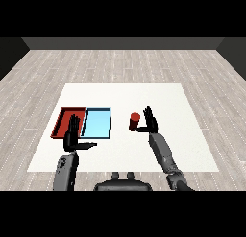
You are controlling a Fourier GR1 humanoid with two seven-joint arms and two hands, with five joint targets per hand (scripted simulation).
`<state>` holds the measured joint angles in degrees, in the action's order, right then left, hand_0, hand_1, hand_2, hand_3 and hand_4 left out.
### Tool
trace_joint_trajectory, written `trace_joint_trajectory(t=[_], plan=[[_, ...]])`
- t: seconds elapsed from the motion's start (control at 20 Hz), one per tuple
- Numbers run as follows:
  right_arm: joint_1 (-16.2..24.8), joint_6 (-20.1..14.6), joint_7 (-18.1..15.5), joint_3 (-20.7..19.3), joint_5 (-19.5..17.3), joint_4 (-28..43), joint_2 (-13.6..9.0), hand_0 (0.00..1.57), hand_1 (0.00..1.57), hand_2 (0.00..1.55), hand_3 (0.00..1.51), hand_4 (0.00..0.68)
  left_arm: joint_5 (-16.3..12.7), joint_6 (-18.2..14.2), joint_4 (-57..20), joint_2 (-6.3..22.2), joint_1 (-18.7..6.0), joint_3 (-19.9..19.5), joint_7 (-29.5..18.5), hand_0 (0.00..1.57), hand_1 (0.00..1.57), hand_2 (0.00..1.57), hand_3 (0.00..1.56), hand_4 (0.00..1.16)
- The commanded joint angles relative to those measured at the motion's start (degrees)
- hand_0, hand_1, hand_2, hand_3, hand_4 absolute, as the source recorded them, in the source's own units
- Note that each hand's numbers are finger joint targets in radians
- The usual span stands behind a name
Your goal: Pick the red can and put it in the red box
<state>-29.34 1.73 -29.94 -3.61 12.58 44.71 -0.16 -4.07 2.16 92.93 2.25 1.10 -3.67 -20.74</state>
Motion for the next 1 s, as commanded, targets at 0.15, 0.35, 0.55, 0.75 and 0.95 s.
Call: trace_joint_trajectory(t=[0.15, 0.35, 0.55, 0.75, 0.95], plan=[[-3.8, -2.1, -5.9, 4.8, 6.2, -10.2, 0.2, 0.0, 0.0, 0.0, 0.0, 0.0, 0.7, -0.6, 0.4, 0.1, -0.1, 0.0, 0.2, 0.0, 0.0, 0.0, 0.0, 0.0], [-4.5, 0.9, -7.4, 1.3, 3.1, -13.6, -0.6, 0.0, 0.0, 0.0, 0.0, 0.0, -2.6, 3.0, 0.0, 2.0, 1.7, -2.3, -1.7, 0.0, 0.0, 0.0, 0.0, 0.0], [-3.5, -2.3, 0.0, 2.5, 4.7, -5.7, 0.2, 0.0, 0.0, 0.0, 0.0, 0.0, 0.3, 0.2, -0.7, -0.1, 0.6, -0.1, -2.2, 0.0, 0.0, 0.0, 0.0, 0.0], [-5.0, -2.9, -5.0, 6.2, 8.2, -11.7, 0.1, 0.0, 0.0, 0.0, 0.0, 0.0, -2.4, 2.0, 1.6, 1.9, 1.3, -2.0, 1.7, 0.0, 0.0, 0.0, 0.0, 0.0], [-12.7, -0.6, -9.1, 2.1, 7.6, -22.1, 0.2, 0.0, 0.0, 0.0, 0.0, 0.0, -0.8, 1.3, -1.7, 1.2, 0.4, -1.8, -2.5, 0.0, 0.0, 0.0, 0.0, 0.0]])
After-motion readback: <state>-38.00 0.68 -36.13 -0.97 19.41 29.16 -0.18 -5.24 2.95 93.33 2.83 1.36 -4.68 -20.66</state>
